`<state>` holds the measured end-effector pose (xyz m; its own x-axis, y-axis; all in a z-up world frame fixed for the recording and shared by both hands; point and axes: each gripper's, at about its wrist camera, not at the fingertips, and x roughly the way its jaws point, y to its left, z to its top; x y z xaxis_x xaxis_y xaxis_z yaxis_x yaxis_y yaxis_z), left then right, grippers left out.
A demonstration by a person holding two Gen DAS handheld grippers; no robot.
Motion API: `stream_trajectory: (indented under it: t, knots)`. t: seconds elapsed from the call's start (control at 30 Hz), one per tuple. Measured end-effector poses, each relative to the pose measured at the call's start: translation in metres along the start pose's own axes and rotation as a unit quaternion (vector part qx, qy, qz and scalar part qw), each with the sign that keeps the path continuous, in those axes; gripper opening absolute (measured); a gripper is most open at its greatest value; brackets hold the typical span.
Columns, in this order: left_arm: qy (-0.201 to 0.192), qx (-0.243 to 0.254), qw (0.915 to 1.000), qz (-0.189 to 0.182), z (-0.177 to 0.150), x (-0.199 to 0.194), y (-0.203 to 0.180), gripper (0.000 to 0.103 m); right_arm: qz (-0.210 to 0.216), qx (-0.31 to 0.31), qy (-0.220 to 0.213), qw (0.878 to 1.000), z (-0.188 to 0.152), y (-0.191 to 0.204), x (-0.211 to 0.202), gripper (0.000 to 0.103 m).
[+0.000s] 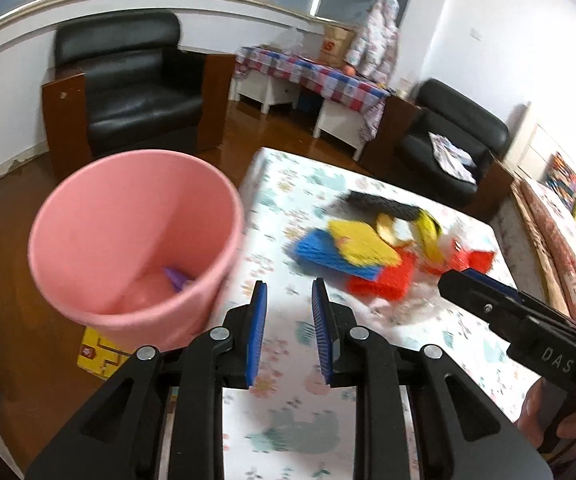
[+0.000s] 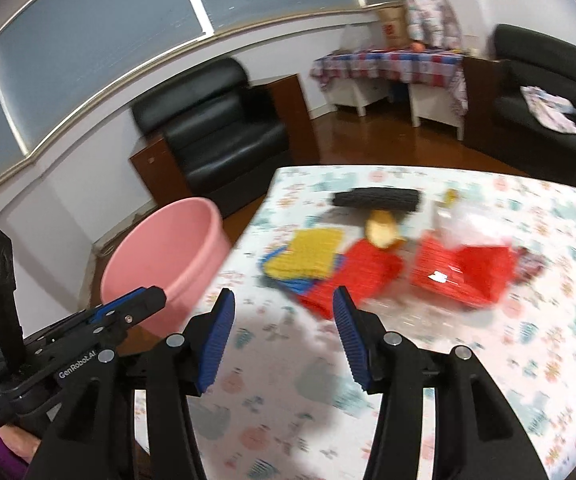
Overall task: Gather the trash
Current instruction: 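Move both open tools back over the table, then grasp clear bubble wrap with right tool while left tool grasps yellow foam net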
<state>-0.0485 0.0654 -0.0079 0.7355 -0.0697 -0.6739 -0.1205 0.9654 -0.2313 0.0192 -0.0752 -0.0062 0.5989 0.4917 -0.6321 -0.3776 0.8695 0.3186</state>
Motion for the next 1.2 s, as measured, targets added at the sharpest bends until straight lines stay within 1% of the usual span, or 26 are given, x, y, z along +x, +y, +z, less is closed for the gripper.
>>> stream_trajectory:
  t: [0.17,0.3,0.37,0.43,0.53,0.63,0.73,0.8,0.9,1.07,1.13,1.2]
  knots:
    - [0.023,0.002,0.9995,-0.023,-0.007,0.008,-0.018,0.023,-0.016,0.015,-0.008,1.0,-0.009,-0.022,-0.018,0.051]
    - [0.021,0.029,0.9987,-0.036,-0.007,0.007,-0.036,0.023,-0.023,0.023,-0.015,0.999,-0.015,-0.038,-0.03,0.051]
    - [0.027,0.042,0.998,-0.04,-0.008,0.009,-0.045,0.023,-0.026,0.033,-0.018,0.999,-0.017,-0.046,-0.033,0.051]
    - [0.042,0.055,0.9967,-0.043,-0.011,0.014,-0.052,0.023,-0.028,0.045,-0.023,0.998,-0.018,-0.055,-0.037,0.051]
    - [0.062,0.071,0.9938,-0.059,-0.016,0.021,-0.061,0.023,-0.034,0.06,-0.031,0.997,-0.019,-0.068,-0.042,0.051]
    - [0.074,0.086,0.9925,-0.046,-0.019,0.026,-0.068,0.023,-0.044,0.065,-0.043,0.996,-0.017,-0.079,-0.048,0.051]
    - [0.077,0.088,0.9919,-0.048,-0.018,0.029,-0.07,0.023,-0.048,0.072,-0.052,0.995,-0.014,-0.088,-0.05,0.051]
    - [0.065,0.079,0.993,-0.059,-0.011,0.026,-0.066,0.023,-0.049,0.079,-0.058,0.994,-0.01,-0.096,-0.051,0.051]
    - [0.055,0.076,0.9938,-0.06,0.003,0.026,-0.067,0.023,-0.046,0.091,-0.061,0.993,-0.001,-0.104,-0.049,0.051]
    - [0.033,0.085,0.995,-0.04,0.032,0.033,-0.069,0.023,-0.046,0.1,-0.069,0.991,0.023,-0.117,-0.043,0.051]
    - [0.033,0.085,0.9953,-0.033,0.043,0.041,-0.069,0.023,-0.046,0.097,-0.077,0.991,0.035,-0.119,-0.039,0.051]
    - [0.041,0.08,0.9955,-0.03,0.052,0.054,-0.067,0.023,-0.048,0.091,-0.079,0.992,0.045,-0.12,-0.033,0.051]
